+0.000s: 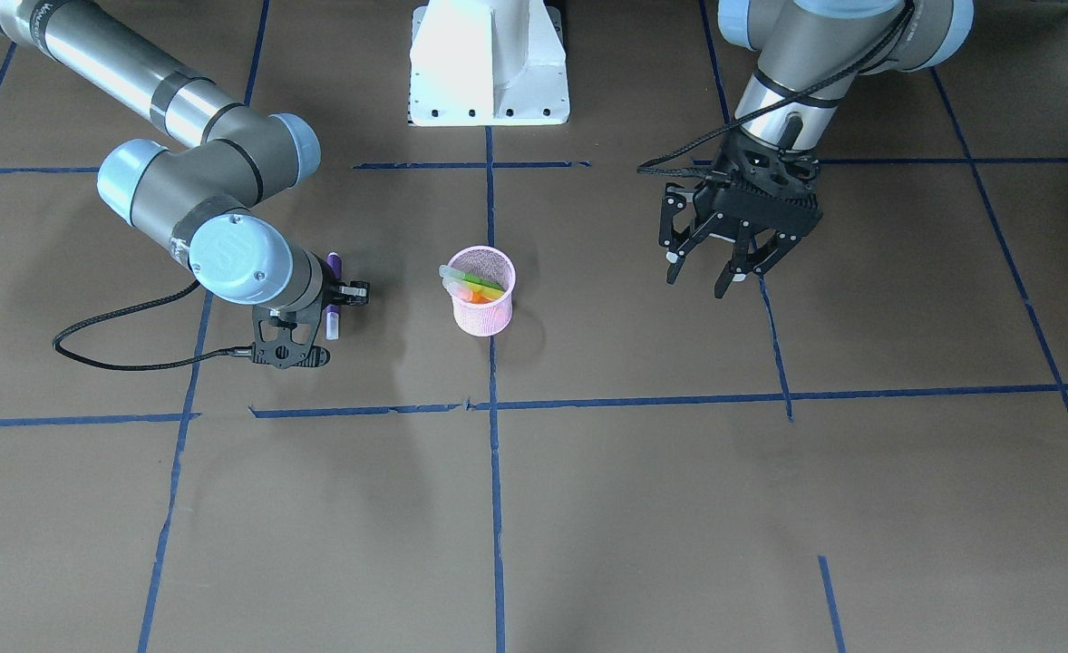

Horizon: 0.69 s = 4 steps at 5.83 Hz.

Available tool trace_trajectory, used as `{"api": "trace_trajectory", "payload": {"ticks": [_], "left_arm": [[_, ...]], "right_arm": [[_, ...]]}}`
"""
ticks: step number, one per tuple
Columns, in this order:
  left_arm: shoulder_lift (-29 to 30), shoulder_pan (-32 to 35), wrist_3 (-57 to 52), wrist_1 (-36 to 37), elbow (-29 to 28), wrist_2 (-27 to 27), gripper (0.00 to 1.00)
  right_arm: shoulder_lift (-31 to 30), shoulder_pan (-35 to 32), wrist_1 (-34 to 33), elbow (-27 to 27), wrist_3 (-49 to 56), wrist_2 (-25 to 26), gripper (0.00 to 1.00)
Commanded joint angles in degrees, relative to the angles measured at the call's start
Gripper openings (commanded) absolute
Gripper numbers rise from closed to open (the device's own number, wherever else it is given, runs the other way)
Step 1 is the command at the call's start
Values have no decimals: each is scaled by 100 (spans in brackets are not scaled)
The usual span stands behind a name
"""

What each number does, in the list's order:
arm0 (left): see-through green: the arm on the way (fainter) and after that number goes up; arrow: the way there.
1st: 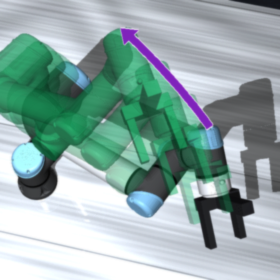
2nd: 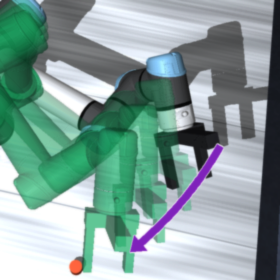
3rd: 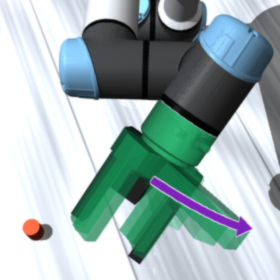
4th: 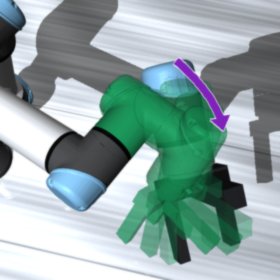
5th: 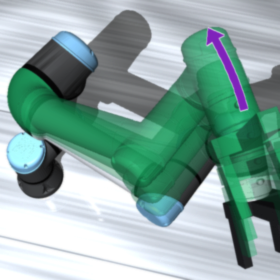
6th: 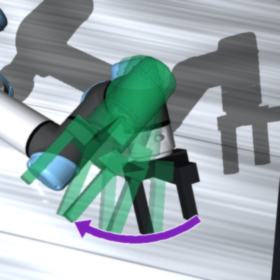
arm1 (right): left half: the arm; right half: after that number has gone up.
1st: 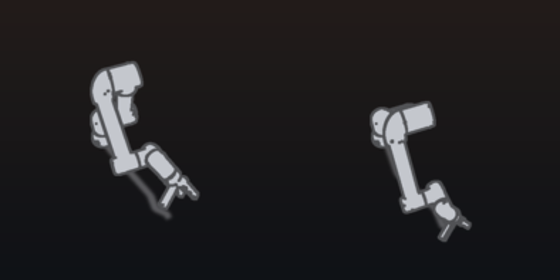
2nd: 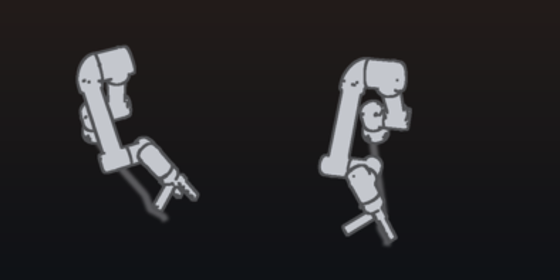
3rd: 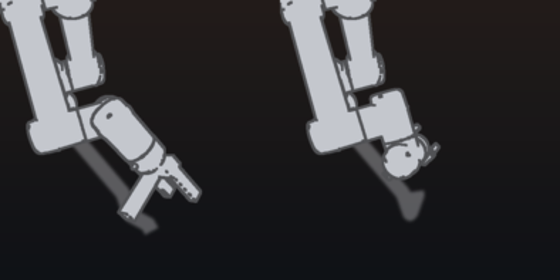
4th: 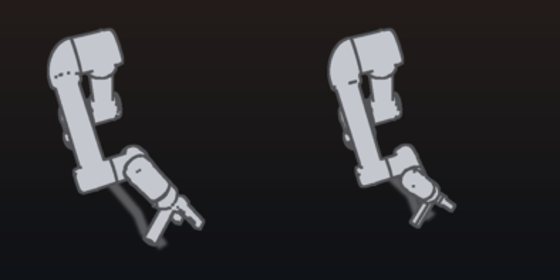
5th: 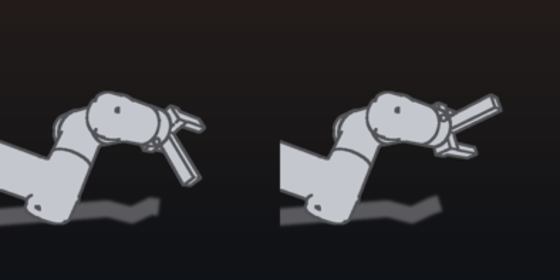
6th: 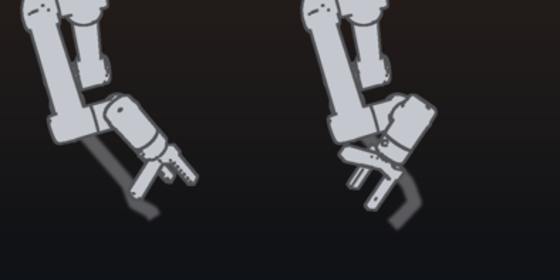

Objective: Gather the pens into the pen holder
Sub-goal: 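Lower the right gripper and close it on the purple highlighter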

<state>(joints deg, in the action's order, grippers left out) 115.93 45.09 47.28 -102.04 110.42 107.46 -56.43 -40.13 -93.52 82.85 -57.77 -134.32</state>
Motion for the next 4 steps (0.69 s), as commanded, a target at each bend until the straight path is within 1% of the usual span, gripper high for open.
{"api": "trace_trajectory", "payload": {"ticks": [1,2,3,4], "left_arm": [[0,0,-9,0,-3,-14,58],[-9,0,-9,0,-3,-14,58],[-9,0,-9,0,-3,-14,59],[-9,0,-9,0,-3,-14,59]], "right_arm": [[-8,5,9,-14,54,-23,0],[35,-47,0,12,81,-154,0],[53,-74,-9,412,38,-112,0],[10,-39,0,1260,-198,480,0]]}}
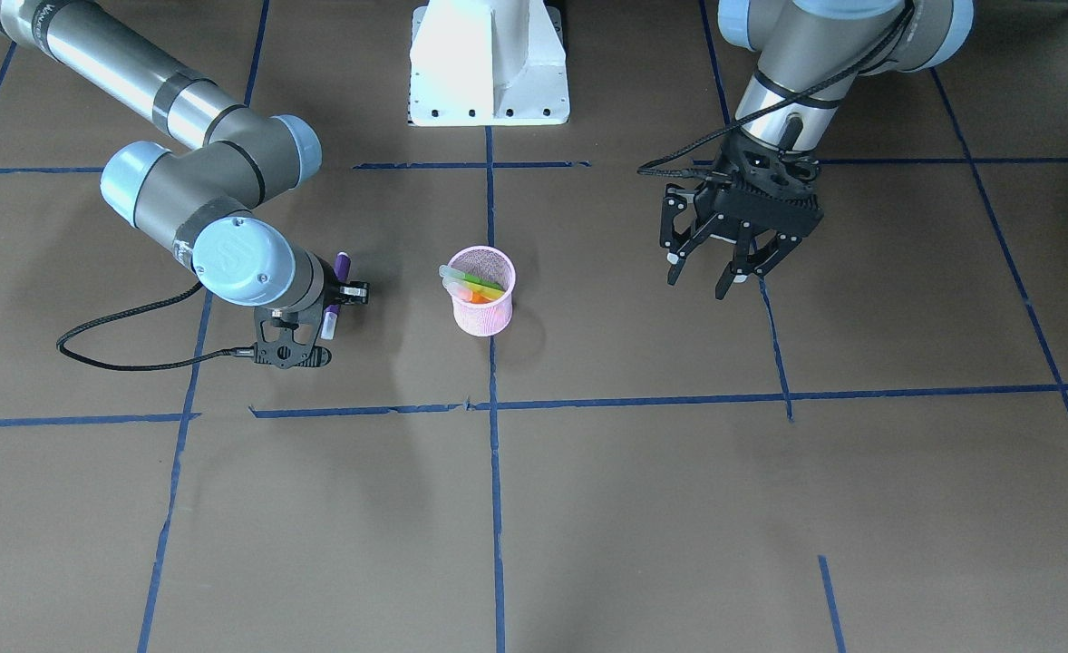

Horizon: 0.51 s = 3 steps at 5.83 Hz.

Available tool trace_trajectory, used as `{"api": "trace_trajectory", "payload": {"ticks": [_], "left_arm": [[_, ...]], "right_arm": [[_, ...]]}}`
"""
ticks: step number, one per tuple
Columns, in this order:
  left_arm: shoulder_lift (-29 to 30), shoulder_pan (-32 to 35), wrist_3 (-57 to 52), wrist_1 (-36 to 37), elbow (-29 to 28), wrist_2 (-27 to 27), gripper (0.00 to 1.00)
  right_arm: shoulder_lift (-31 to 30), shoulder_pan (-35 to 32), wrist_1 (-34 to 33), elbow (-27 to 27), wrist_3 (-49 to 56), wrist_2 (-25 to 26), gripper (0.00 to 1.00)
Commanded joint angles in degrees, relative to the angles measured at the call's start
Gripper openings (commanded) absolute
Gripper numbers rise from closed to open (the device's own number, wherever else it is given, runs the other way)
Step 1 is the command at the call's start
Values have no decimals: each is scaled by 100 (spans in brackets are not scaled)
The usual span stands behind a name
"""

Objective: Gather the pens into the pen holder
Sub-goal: 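Carry the purple highlighter over the pink cup with the right gripper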

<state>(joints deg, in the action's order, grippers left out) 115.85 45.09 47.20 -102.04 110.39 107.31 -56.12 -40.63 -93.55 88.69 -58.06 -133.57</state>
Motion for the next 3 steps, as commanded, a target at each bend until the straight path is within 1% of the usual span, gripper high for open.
{"api": "trace_trajectory", "payload": {"ticks": [1,2,3], "left_arm": [[8,0,0,0,0,9,60],[8,0,0,0,9,18,60],[8,0,0,-9,9,18,61]], "right_arm": [[4,447,3,1590,-893,1672,0],[135,729,38,1938,-1779,2677,0],[223,985,38,2203,-1866,3644,0]]}}
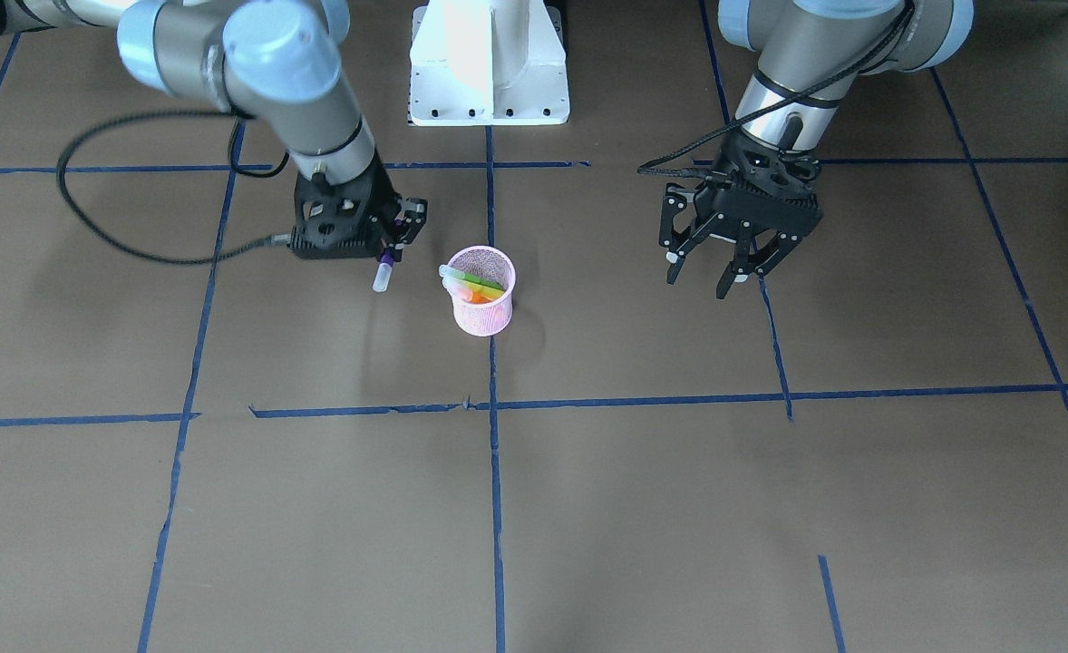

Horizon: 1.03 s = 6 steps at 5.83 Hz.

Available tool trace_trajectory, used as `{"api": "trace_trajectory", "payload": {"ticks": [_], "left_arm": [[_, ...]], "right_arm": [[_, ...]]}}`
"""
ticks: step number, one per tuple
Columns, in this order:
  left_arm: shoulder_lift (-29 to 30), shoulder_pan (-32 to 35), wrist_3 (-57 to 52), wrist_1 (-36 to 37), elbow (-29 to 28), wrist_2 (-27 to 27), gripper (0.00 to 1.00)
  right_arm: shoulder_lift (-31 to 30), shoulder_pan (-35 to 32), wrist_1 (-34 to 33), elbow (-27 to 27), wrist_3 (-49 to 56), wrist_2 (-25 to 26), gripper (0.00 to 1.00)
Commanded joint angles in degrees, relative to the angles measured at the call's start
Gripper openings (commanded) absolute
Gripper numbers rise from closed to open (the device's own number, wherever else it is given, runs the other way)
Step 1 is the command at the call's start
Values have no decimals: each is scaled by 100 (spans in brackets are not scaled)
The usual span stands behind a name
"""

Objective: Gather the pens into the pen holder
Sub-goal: 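Carry the purple highlighter over the pink cup with the right gripper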

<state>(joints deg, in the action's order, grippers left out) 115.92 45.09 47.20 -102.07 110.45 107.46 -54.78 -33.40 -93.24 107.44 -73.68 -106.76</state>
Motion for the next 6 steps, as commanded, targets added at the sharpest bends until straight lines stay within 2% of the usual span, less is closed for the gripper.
{"api": "trace_trajectory", "payload": {"ticks": [1,2,3,4,5,6], "left_arm": [[1,0,0,-6,-6,3,61],[-8,9,-9,-6,-6,3,61],[-8,9,-9,-6,3,3,61],[-8,9,0,3,11,3,62],[-8,18,0,3,3,3,62],[-8,18,0,12,3,3,63]], "right_arm": [[151,595,16,417,-322,1877,0],[152,1094,17,383,-313,3000,0],[178,1290,77,322,-226,3708,0],[195,1292,391,69,-43,3906,1],[439,1345,690,-447,194,4273,1],[511,1458,702,-652,257,4364,1]]}}
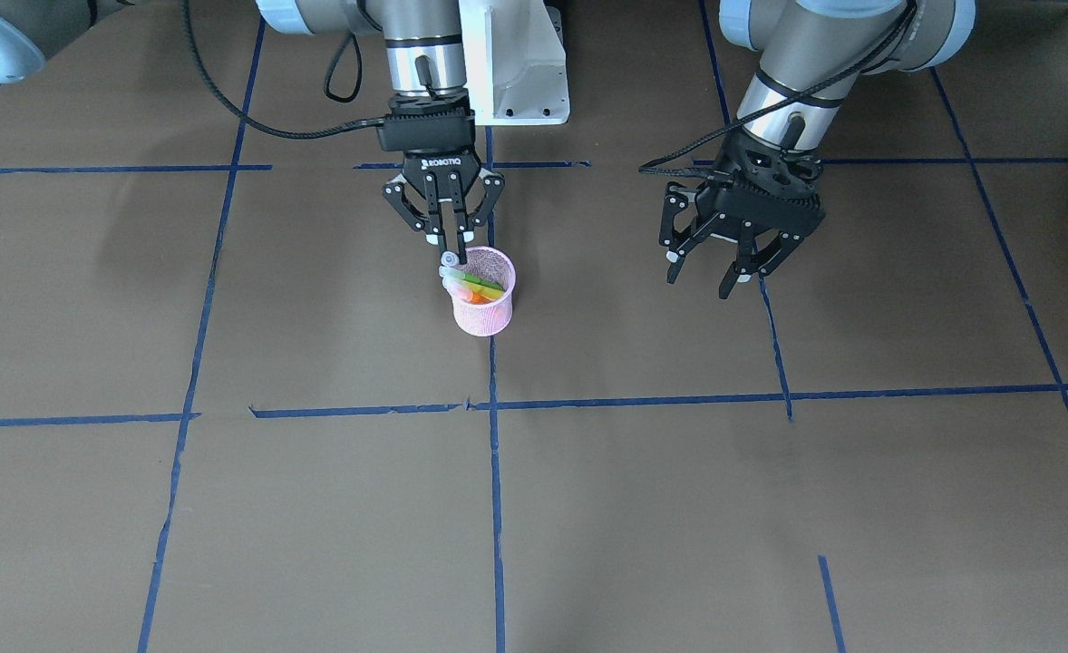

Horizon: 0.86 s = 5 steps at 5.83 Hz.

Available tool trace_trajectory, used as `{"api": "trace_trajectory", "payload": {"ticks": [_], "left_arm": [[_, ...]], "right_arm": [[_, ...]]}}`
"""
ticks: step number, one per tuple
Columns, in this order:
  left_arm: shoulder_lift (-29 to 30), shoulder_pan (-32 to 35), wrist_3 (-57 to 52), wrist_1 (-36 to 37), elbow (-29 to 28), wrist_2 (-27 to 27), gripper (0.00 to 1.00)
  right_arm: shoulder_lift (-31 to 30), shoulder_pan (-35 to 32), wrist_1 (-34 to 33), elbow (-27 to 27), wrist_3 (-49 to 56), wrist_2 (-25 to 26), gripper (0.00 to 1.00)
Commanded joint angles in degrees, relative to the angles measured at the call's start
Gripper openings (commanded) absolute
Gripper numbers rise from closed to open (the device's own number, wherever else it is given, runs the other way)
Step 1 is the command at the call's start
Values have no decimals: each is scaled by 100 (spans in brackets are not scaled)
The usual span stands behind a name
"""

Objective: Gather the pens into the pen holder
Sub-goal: 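Carry the purple highlighter over the pink cup with the right gripper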

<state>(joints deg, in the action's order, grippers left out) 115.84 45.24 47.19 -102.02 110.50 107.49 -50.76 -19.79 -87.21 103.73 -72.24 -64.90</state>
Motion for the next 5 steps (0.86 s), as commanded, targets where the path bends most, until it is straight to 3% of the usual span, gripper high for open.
{"api": "trace_trajectory", "payload": {"ticks": [1,2,4,5], "left_arm": [[0,2,18,7,6,0,63],[-9,2,53,7,15,0,63],[-61,2,62,7,15,0,62],[-123,2,-8,7,7,9,62]], "right_arm": [[119,177,99,-310,122,206,3],[84,265,64,-319,131,310,99],[92,309,55,-241,499,391,100],[49,109,46,4,517,-1,100]]}}
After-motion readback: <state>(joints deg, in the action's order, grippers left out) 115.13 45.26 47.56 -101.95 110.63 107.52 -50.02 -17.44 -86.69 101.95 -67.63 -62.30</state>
